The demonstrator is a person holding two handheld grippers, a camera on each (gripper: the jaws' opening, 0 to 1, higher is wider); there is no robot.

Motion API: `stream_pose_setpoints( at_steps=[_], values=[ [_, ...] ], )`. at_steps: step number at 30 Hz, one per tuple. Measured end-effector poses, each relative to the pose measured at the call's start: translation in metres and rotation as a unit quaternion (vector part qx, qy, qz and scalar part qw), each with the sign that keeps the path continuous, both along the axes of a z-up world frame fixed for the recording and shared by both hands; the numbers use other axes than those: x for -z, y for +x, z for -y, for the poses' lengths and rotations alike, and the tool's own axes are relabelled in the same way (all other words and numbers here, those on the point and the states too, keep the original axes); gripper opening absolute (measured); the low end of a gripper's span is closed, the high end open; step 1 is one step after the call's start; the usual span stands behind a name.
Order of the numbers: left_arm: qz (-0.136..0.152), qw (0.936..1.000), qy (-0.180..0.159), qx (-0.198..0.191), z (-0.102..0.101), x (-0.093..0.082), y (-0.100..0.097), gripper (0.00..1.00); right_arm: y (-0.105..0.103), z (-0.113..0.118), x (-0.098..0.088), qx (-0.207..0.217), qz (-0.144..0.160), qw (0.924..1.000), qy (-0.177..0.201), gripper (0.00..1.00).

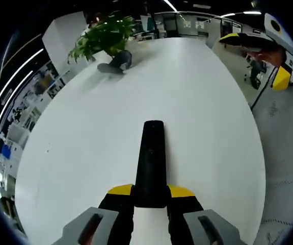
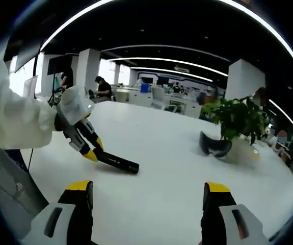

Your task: Press the specified remote control buttons in sequence, fully releasing each button before pressing the next.

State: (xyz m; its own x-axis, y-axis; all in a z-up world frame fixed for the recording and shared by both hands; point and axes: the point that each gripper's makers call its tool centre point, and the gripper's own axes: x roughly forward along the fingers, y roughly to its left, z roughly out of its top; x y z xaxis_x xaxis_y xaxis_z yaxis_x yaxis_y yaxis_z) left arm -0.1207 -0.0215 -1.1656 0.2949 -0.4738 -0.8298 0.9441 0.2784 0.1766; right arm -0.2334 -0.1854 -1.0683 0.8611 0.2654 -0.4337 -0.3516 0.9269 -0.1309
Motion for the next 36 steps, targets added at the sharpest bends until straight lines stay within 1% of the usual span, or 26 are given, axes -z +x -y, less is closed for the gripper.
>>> stream_pose_setpoints(
  at_steps=[3, 6, 11, 17, 19, 21, 24, 30, 36],
  values=[
    [0.006, 1.0000, 0.003, -0.002, -0.002, -0.001, 0.011, 0.23, 0.000, 0.000, 0.001, 0.001, -0.001, 1.0000, -0.005, 0.88],
    [0.006, 1.0000, 0.005, -0.003, -0.004, -0.001, 0.021, 0.23, 0.001, 0.001, 0.001, 0.003, 0.000, 1.0000, -0.003, 0.88],
    [0.008, 0.9998, 0.017, 0.009, -0.005, 0.003, 0.035, 0.23, 0.002, 0.004, 0.002, 0.010, -0.002, 0.9999, -0.003, 0.87],
    [0.005, 0.9994, 0.030, 0.014, -0.005, 0.008, 0.051, 0.23, 0.001, 0.004, 0.004, 0.011, -0.007, 0.9999, -0.006, 0.87],
    [0.007, 0.9992, 0.037, 0.015, -0.006, 0.009, 0.058, 0.23, 0.001, 0.003, 0.004, 0.007, -0.008, 0.9999, -0.005, 0.87],
    [0.009, 0.9989, 0.042, 0.017, -0.006, 0.010, 0.063, 0.23, 0.001, -0.002, 0.001, -0.001, -0.004, 1.0000, 0.008, 0.88],
    [0.006, 0.9981, 0.055, 0.025, -0.008, 0.012, 0.070, 0.23, 0.001, 0.002, 0.005, 0.004, -0.012, 0.9999, -0.005, 0.87],
    [0.010, 0.9958, 0.079, 0.045, -0.009, 0.014, 0.087, 0.23, 0.001, 0.003, 0.004, 0.006, -0.011, 0.9999, 0.000, 0.87],
    [0.008, 0.9937, 0.101, 0.049, -0.010, 0.017, 0.105, 0.23, 0.001, 0.003, 0.006, 0.005, -0.015, 0.9999, -0.004, 0.87]
  ],
)
